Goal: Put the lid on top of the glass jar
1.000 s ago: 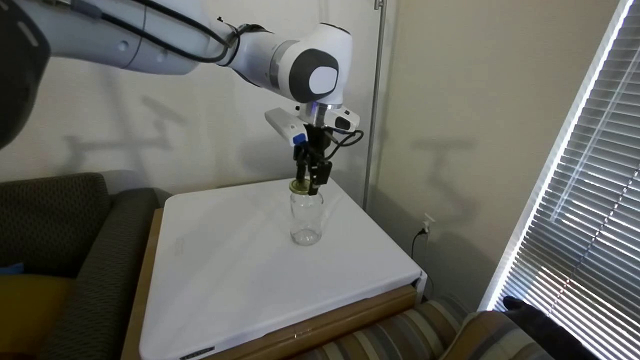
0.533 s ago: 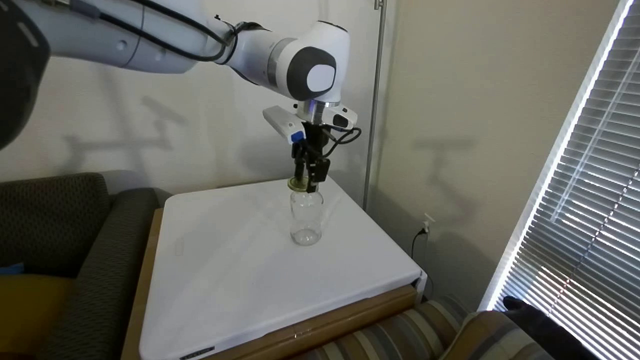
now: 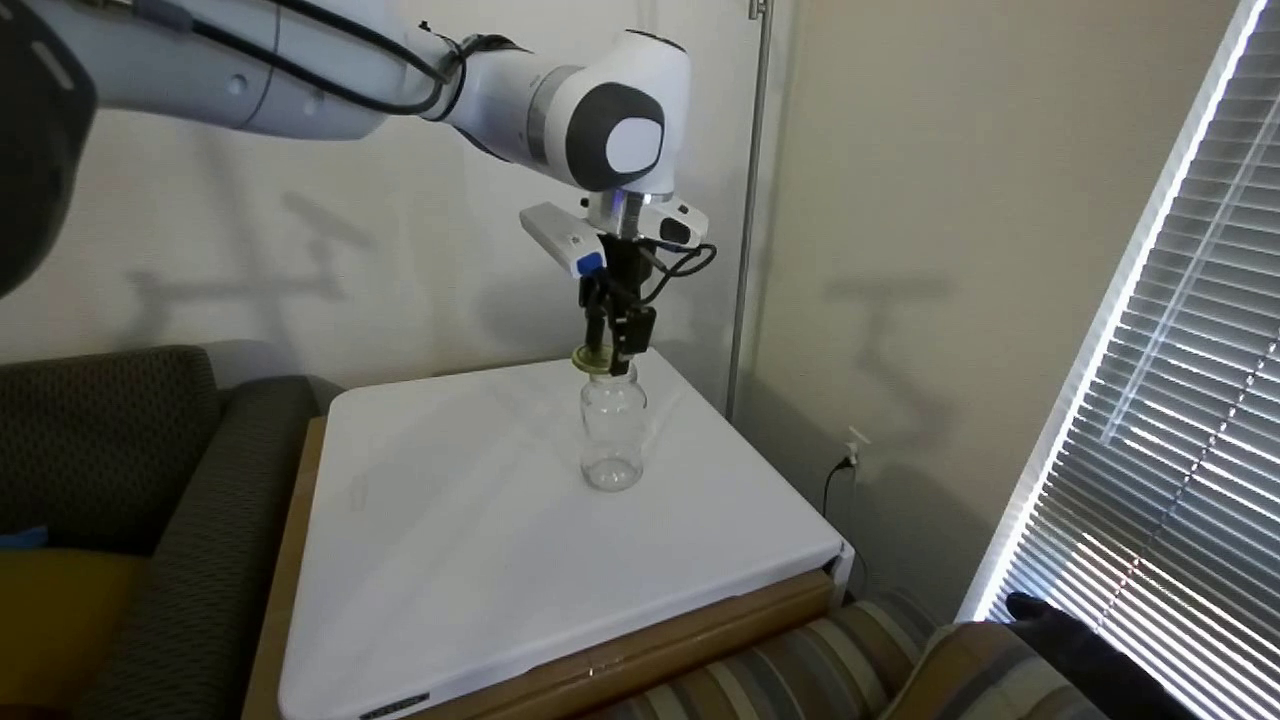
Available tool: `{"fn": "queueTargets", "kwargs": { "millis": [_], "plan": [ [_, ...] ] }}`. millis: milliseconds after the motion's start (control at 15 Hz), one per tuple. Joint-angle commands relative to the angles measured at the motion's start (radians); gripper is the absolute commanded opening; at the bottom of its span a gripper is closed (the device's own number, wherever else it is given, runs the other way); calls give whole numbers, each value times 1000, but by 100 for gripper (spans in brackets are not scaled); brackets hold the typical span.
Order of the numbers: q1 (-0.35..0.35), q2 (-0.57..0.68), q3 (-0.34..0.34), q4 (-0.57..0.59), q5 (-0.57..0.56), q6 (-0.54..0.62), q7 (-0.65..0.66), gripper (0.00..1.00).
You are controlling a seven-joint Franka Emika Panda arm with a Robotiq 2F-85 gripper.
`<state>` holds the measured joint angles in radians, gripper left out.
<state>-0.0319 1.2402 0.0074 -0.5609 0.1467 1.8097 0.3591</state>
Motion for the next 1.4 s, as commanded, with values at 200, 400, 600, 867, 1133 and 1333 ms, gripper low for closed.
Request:
{"fn": "queueTargets", "kwargs": {
  "millis": [200,400,600,867,1133,1333],
  "plan": [
    [-3,37,-14,44,-15,-10,2,47],
    [-2,42,-20,49,-17,-3,2,47],
    [2,51,-26,58,-21,10,2,47],
    [7,60,-29,69,-31,25,1,47],
    [12,59,-29,72,-46,38,1,47],
    [15,61,-28,72,-56,59,3,47]
  ]
}}
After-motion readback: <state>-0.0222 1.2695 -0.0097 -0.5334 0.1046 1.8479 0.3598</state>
